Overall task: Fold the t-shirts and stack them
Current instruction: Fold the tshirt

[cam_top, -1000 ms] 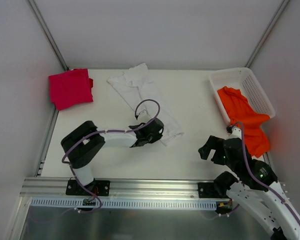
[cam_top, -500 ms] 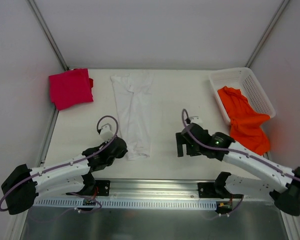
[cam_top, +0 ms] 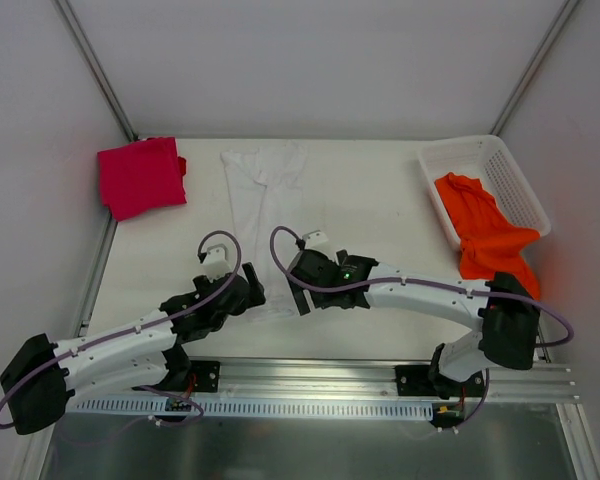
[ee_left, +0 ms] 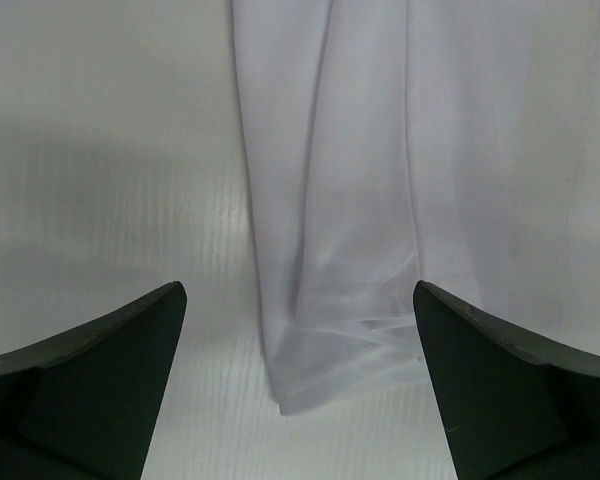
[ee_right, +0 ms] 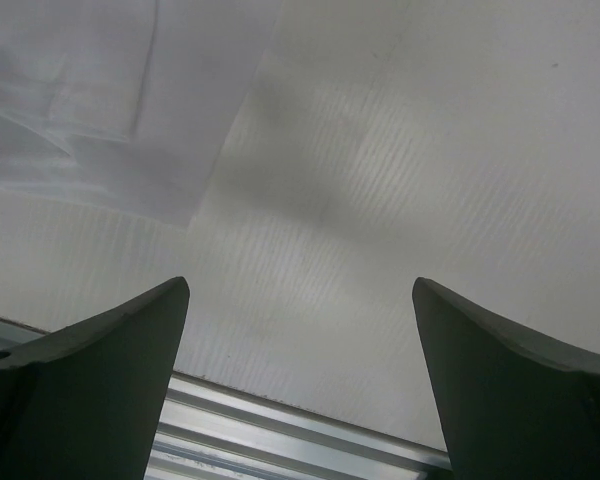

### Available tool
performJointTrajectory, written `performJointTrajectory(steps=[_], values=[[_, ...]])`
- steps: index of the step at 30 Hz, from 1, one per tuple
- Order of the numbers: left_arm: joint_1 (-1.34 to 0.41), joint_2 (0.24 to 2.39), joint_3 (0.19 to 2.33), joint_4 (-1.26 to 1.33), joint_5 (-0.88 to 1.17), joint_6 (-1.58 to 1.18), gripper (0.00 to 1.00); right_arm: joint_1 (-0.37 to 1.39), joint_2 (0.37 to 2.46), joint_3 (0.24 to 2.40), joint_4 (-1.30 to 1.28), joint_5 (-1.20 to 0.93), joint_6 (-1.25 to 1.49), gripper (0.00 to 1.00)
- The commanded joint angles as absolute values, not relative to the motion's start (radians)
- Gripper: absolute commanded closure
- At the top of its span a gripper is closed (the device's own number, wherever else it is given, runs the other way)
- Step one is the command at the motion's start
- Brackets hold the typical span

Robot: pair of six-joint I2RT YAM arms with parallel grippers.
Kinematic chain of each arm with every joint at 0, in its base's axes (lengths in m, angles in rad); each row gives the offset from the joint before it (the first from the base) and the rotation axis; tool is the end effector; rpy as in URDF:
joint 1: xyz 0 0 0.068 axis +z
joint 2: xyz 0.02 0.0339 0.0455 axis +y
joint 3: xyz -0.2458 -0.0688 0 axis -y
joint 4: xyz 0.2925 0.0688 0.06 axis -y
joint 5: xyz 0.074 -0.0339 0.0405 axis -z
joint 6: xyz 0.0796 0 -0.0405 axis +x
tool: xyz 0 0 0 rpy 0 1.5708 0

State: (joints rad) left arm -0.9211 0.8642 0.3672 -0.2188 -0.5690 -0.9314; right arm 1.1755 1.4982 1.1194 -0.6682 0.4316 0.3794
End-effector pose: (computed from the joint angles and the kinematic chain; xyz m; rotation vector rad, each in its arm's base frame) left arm 0.1869 -0.1752 0.1212 -0.2998 2.1647 -0.4083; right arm 0.1729 0.3280 0.1795 -0.8248 2.3363 0.0786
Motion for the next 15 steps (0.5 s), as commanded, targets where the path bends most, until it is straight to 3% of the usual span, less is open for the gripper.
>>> performJointTrajectory(steps=[1,5,10,15], values=[[-0.911,0.809,0.324,-0.241,-0.551,-0.954,0.01,1.209,1.551,1.166,-0.574,0.449,0.411,0.01],[-0.911,0.712,0.273,-0.241,-0.551,-0.985,0.01,1.207,1.707,1.224,-0.417,0.385,0.377,0.01],[-0.911,0.614,0.238,-0.259,-0.543,-0.956,0.01,1.207,1.865,1.429,-0.442,0.364,0.344,0.01],[-0.911,0.549,0.21,-0.287,-0.526,-0.951,0.01,1.204,1.95,1.5,-0.442,0.354,0.33,0.01]])
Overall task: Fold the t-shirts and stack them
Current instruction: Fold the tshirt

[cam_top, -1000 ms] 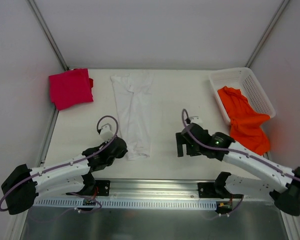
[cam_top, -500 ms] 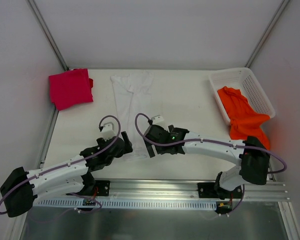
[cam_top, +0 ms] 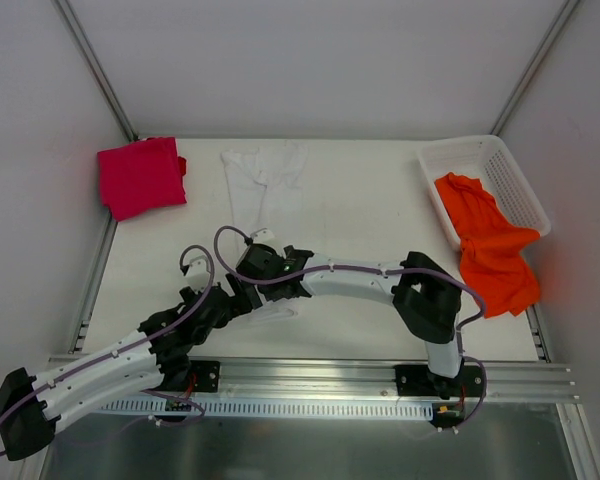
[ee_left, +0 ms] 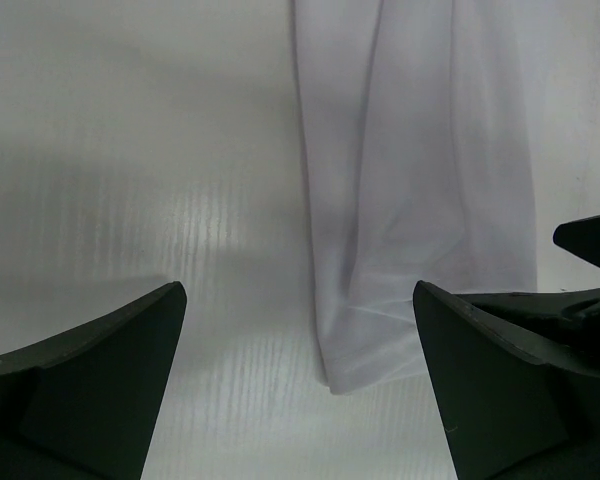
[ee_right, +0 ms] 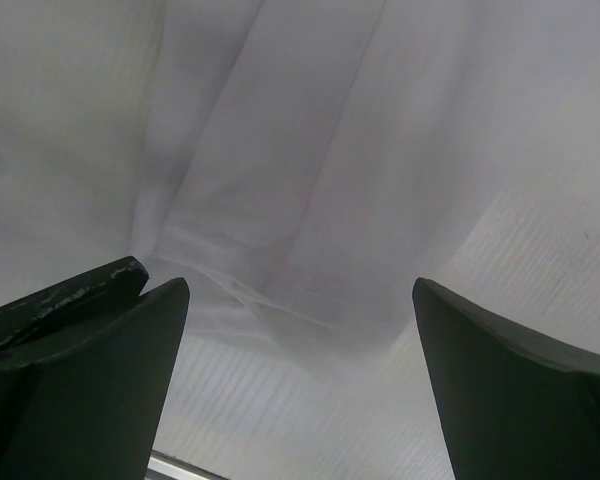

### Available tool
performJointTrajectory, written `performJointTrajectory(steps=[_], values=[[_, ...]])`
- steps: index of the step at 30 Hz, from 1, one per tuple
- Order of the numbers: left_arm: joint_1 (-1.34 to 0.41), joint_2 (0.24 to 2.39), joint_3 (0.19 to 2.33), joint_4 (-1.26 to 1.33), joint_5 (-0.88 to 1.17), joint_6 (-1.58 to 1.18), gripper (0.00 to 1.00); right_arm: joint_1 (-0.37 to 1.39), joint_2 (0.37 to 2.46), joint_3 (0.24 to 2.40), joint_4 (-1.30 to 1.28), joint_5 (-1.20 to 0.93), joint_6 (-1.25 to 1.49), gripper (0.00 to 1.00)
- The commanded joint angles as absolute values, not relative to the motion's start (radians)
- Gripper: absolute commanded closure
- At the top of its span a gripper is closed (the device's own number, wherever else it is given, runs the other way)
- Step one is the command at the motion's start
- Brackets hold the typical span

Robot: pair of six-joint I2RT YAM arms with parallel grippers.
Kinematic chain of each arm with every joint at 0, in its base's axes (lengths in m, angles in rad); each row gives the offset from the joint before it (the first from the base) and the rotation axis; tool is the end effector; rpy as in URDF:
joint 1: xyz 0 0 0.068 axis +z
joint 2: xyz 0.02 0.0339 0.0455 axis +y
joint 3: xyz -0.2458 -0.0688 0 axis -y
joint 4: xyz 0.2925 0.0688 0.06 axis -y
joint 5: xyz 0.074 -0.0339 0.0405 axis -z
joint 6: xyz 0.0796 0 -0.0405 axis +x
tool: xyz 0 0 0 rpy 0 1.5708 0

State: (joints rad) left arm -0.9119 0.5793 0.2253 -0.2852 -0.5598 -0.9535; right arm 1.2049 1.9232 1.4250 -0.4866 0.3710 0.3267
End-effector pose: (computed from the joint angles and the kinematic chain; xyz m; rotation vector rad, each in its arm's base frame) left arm 0.1699 -0.1504 0.1186 -0.3500 2.1112 -0.4926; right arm 0.1960 0.4308 0.1337 -0.9215 2.2902 0.1820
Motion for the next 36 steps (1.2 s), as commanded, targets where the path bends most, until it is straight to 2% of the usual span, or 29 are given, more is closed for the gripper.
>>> performJointTrajectory(steps=[1,10,12,13,16,19,22,25,30,36], values=[[-0.911,0.543,0.209,-0.287,-0.522,-0.95,0.01,1.204,1.959,1.514,-0.44,0.353,0.33,0.01],[-0.911,0.445,0.21,-0.337,-0.482,-0.963,0.01,1.201,2.003,1.516,-0.428,0.371,0.348,0.01],[-0.911,0.408,0.209,-0.342,-0.485,-0.96,0.01,1.197,2.011,1.511,-0.407,0.364,0.348,0.11],[-0.911,0.402,0.207,-0.347,-0.488,-0.959,0.01,1.197,2.017,1.511,-0.402,0.359,0.347,0.24],[-0.911,0.393,0.204,-0.359,-0.492,-0.957,0.01,1.192,2.023,1.517,-0.396,0.354,0.342,0.42],[-0.911,0.413,0.195,-0.364,-0.492,-0.971,0.01,1.192,2.023,1.517,-0.397,0.359,0.342,0.68],[-0.911,0.434,0.192,-0.365,-0.489,-0.985,0.01,1.192,2.016,1.506,-0.396,0.365,0.337,0.82],[-0.911,0.437,0.195,-0.365,-0.494,-0.982,0.01,1.192,2.002,1.477,-0.397,0.38,0.337,0.86],[-0.911,0.433,0.193,-0.365,-0.499,-0.98,0.01,1.19,1.925,1.408,-0.425,0.434,0.342,0.87],[-0.911,0.443,0.196,-0.365,-0.503,-0.979,0.01,1.183,1.792,1.323,-0.593,0.593,0.399,0.9]])
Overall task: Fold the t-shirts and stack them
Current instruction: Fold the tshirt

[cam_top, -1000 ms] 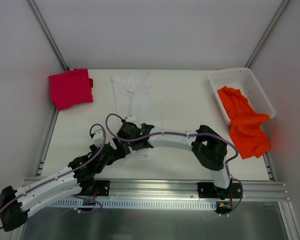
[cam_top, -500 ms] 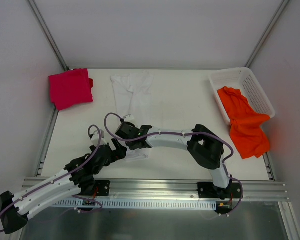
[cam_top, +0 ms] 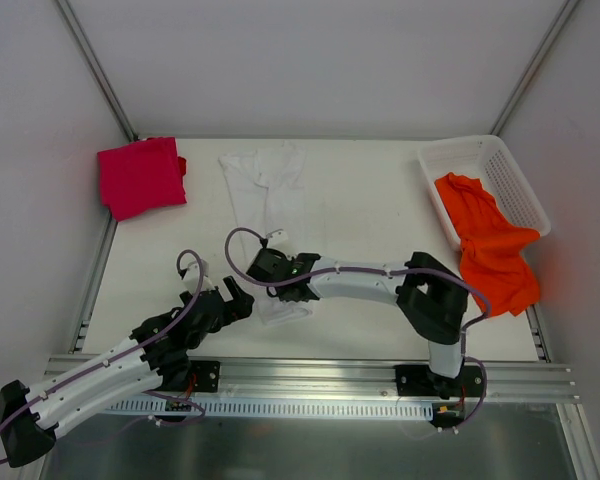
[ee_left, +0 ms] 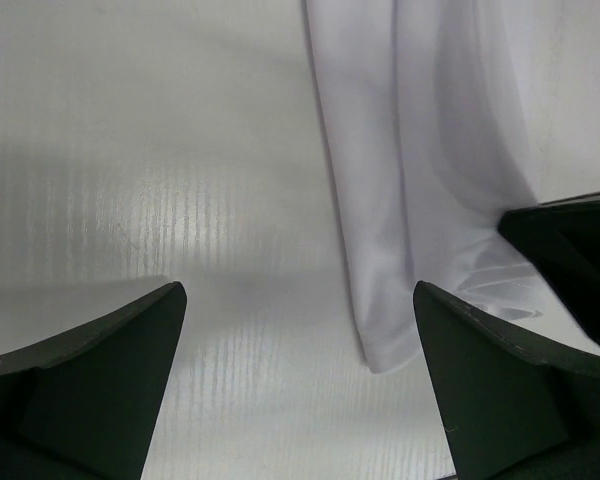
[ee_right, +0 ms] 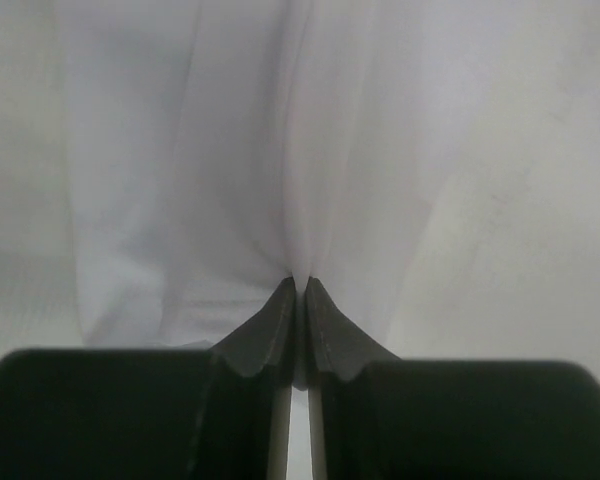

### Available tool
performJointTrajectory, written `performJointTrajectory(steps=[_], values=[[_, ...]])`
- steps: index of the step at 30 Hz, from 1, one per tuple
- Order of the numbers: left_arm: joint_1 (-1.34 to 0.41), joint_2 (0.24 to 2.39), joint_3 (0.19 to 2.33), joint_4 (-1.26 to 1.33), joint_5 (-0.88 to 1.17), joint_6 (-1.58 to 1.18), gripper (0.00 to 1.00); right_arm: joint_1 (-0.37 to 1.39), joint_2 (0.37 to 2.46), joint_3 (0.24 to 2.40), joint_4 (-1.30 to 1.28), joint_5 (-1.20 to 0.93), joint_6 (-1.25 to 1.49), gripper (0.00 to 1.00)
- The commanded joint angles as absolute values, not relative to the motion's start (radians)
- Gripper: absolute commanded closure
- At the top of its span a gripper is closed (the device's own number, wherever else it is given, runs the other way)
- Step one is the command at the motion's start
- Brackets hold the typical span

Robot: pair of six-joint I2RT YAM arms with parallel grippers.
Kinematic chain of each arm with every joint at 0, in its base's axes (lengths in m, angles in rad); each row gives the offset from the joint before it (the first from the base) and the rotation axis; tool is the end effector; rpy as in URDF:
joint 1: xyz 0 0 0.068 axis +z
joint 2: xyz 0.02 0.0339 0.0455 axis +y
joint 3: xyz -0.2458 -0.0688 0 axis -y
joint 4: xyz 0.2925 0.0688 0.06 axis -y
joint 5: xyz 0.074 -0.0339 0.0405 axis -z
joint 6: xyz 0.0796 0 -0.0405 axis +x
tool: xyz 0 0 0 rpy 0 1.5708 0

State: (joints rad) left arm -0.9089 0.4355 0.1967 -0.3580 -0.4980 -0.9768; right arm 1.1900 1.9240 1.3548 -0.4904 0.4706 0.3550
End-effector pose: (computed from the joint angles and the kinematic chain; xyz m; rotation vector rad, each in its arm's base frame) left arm 0.1619 -0.1459 0.1254 -0.3580 2.1138 -0.5931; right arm 0.2025 0.4087 0.1106 -0.8554 2.3080 0.0262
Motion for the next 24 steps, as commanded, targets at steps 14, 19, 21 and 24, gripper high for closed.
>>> performJointTrajectory(steps=[14,19,21,24], values=[[-0.911,0.454,0.199,-0.364,-0.503,-0.974,0.01,1.167,1.64,1.224,-0.779,0.756,0.498,0.92],[-0.911,0.454,0.199,-0.364,-0.503,-0.974,0.01,1.164,1.638,1.224,-0.851,0.807,0.538,0.92],[-0.911,0.454,0.199,-0.365,-0.503,-0.974,0.01,1.158,1.637,1.224,-0.891,0.83,0.563,0.92],[-0.911,0.457,0.199,-0.364,-0.503,-0.973,0.01,1.152,1.631,1.224,-0.935,0.862,0.595,0.93]])
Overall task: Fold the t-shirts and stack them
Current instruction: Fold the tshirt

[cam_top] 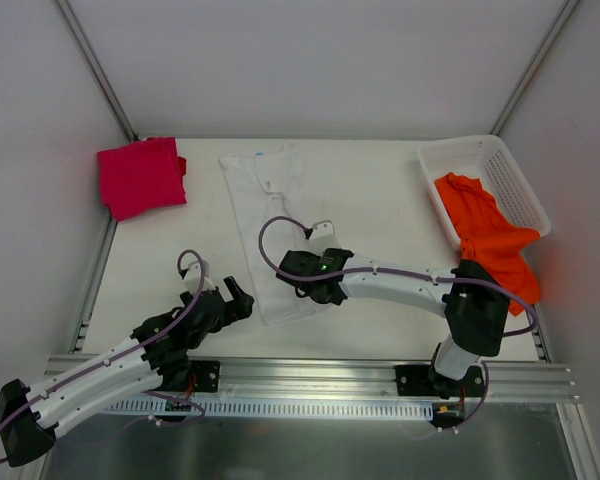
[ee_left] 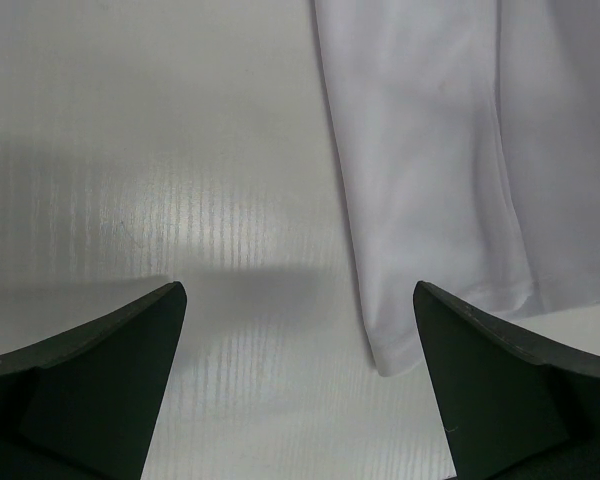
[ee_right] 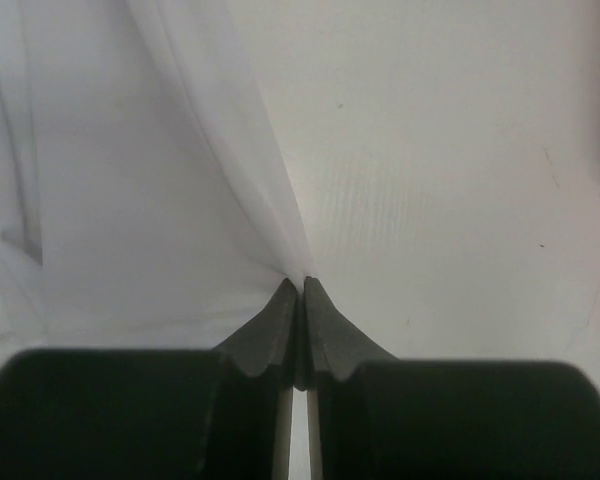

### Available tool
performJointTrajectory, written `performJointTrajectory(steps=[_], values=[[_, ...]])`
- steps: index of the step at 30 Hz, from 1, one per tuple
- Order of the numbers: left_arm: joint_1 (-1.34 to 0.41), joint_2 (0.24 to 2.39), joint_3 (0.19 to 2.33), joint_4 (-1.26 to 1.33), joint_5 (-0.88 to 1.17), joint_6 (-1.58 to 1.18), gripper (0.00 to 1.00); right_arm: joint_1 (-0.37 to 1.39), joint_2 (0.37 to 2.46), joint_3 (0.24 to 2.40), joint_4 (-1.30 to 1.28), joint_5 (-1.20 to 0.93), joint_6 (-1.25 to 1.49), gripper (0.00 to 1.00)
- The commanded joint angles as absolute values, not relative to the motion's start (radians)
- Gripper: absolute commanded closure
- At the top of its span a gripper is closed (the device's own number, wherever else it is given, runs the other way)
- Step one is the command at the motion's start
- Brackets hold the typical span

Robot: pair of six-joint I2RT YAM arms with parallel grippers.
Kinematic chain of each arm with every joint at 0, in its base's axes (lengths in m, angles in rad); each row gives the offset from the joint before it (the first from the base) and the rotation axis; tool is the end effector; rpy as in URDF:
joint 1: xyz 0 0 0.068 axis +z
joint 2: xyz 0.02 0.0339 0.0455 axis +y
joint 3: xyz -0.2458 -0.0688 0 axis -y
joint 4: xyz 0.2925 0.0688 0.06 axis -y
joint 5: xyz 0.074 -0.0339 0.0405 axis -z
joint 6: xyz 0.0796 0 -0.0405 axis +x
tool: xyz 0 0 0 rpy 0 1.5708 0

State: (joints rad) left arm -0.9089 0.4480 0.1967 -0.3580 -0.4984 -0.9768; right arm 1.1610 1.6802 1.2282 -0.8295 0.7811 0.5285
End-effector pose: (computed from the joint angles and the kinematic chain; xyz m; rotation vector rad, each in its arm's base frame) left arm 0.1620 -0.1460 0.1230 -0.3555 2.1231 -0.5816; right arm 0.2002 0.3202 0.1589 -0.5963 2.2748 -0.3859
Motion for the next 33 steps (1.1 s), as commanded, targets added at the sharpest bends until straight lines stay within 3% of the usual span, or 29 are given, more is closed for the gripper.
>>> performJointTrajectory(steps=[1,11,33], values=[[-0.911,0.456,0.199,-0.365,-0.503,-0.973,0.01,1.151,1.629,1.224,-0.946,0.87,0.604,0.93],[-0.911,0.46,0.201,-0.365,-0.503,-0.971,0.01,1.126,1.614,1.238,-1.031,0.923,0.658,0.95],[-0.911,0.488,0.209,-0.364,-0.505,-0.969,0.01,1.338,1.968,1.565,-1.039,0.802,0.637,0.98]])
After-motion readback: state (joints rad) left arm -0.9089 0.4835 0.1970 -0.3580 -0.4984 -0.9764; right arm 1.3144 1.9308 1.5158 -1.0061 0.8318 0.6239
